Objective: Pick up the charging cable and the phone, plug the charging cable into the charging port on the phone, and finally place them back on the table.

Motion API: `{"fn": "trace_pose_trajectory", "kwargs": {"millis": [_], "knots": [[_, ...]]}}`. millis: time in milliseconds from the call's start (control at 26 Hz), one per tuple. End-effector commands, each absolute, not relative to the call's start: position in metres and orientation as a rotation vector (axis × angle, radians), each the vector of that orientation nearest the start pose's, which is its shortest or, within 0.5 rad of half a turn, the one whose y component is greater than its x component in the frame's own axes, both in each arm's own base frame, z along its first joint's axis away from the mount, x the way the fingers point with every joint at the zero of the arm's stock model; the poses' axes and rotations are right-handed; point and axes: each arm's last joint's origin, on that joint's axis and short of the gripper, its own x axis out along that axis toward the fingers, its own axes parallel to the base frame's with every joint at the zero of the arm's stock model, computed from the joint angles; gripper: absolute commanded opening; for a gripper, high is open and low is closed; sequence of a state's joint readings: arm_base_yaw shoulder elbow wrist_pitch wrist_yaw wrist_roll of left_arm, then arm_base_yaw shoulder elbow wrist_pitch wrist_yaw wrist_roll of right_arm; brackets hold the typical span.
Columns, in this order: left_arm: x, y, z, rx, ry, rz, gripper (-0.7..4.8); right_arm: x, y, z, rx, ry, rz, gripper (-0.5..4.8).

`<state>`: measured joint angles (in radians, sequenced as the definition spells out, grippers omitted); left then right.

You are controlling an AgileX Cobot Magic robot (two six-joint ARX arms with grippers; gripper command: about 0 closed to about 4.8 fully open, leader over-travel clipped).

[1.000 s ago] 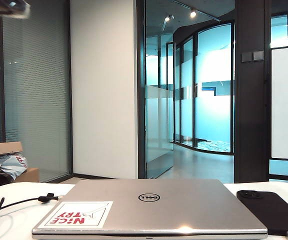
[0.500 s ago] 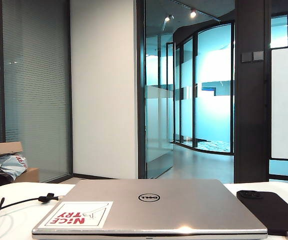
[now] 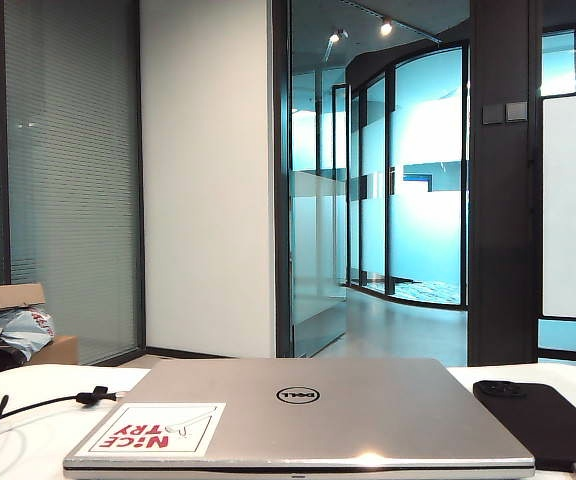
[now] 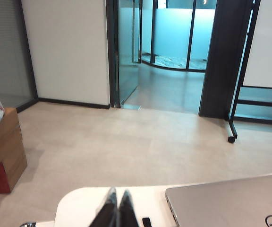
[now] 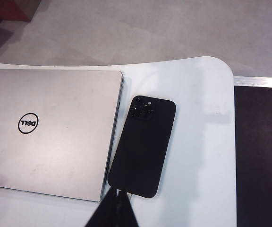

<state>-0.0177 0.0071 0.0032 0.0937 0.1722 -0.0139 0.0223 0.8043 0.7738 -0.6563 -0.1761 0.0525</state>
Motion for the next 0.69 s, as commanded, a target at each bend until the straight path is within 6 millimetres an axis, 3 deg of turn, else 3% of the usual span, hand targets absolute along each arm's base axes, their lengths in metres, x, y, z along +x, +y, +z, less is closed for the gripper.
{"fn": "trace_pose_trajectory", "kwargs": {"millis": [38, 577, 693], "knots": [[0.0968, -0.0064, 0.1752, 0.020, -0.114, -0.186, -0.06, 0.1579, 0.0088, 0.2870, 0.101, 0.676, 0.176, 0.00], [0.0973, -0.0064, 0.1684, 0.051, -0.047, -0.186, -0.06, 0.1579, 0.0087, 0.2870, 0.101, 0.675, 0.175, 0.00], [0.0973, -0.0064, 0.1684, -0.036, -0.038, -0.188, -0.06, 0.1579, 0.0087, 0.2870, 0.101, 0.675, 0.175, 0.00]]}}
